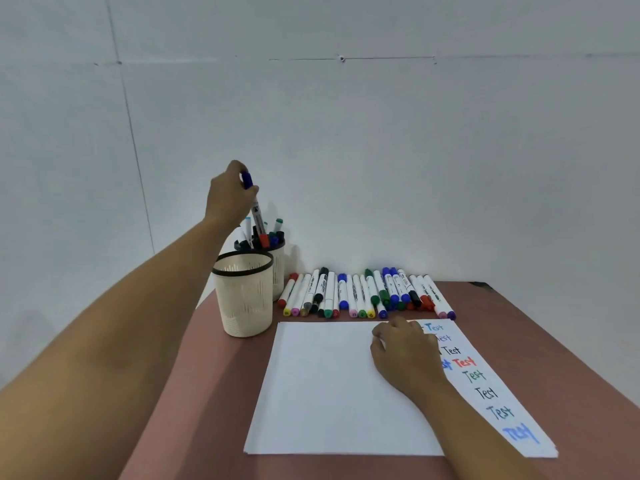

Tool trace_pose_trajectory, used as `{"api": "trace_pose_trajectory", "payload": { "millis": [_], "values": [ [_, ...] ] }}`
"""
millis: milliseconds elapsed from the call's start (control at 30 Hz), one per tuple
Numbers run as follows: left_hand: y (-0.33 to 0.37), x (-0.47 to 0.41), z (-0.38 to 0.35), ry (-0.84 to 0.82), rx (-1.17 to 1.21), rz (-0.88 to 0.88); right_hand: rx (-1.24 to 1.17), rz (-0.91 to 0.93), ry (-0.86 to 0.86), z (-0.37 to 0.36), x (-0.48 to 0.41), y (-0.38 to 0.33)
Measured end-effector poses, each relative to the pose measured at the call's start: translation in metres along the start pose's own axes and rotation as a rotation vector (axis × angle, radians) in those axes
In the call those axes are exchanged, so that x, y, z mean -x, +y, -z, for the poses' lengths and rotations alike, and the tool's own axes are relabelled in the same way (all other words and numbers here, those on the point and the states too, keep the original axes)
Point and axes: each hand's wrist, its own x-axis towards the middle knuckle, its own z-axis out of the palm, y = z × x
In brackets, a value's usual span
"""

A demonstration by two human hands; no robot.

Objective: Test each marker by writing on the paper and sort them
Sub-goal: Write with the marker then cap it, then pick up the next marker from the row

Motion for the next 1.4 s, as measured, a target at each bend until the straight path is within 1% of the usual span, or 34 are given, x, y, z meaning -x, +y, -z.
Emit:
{"api": "trace_pose_trajectory", "payload": {
  "millis": [100, 200, 333, 367, 433, 633, 700, 800, 933, 1033, 1167, 1200, 1300, 1400],
  "values": [
    [-0.02, 0.004, -0.013, -0.078, -0.085, 0.027, -0.007, -0.007, -0.004, 0.0, -0.001, 0.001],
    [-0.032, 0.006, -0.022, -0.197, -0.143, 0.055, -0.015, -0.012, -0.006, 0.0, -0.001, 0.0],
    [-0.039, 0.009, -0.027, -0.391, -0.39, 0.003, -0.025, -0.013, -0.009, 0.0, -0.001, 0.001],
    [-0.039, 0.01, -0.025, -0.4, -0.427, 0.018, -0.023, -0.013, -0.008, 0.0, -0.001, 0.001],
    [-0.038, 0.008, -0.022, -0.382, -0.422, 0.058, -0.018, -0.016, -0.006, 0.0, -0.001, 0.001],
    [-0.026, 0.008, -0.008, -0.338, -0.244, 0.084, -0.018, -0.023, -0.004, 0.001, -0.001, 0.001],
    [-0.015, 0.015, -0.005, -0.298, -0.175, 0.045, -0.026, -0.027, -0.005, 0.001, -0.001, 0.001],
    [0.009, 0.03, -0.005, -0.253, -0.139, -0.054, -0.036, -0.029, -0.006, 0.003, 0.0, 0.0],
    [0.042, 0.069, -0.017, -0.286, -0.088, -0.15, -0.048, -0.034, -0.016, 0.005, 0.001, 0.0],
    [0.051, 0.114, -0.035, -0.416, -0.046, -0.159, -0.074, -0.042, -0.03, 0.007, 0.002, -0.001],
    [0.031, 0.174, -0.069, -0.712, -0.184, -0.14, -0.133, -0.08, -0.032, 0.007, 0.001, 0.0],
    [0.026, 0.186, -0.074, -0.762, -0.215, -0.14, -0.144, -0.09, -0.037, 0.008, 0.0, 0.0],
    [0.015, 0.204, -0.082, -0.823, -0.298, -0.154, -0.166, -0.092, -0.061, 0.009, -0.003, 0.001],
    [0.015, 0.207, -0.081, -0.826, -0.301, -0.134, -0.182, -0.086, -0.105, 0.012, -0.008, 0.003]
  ]
}}
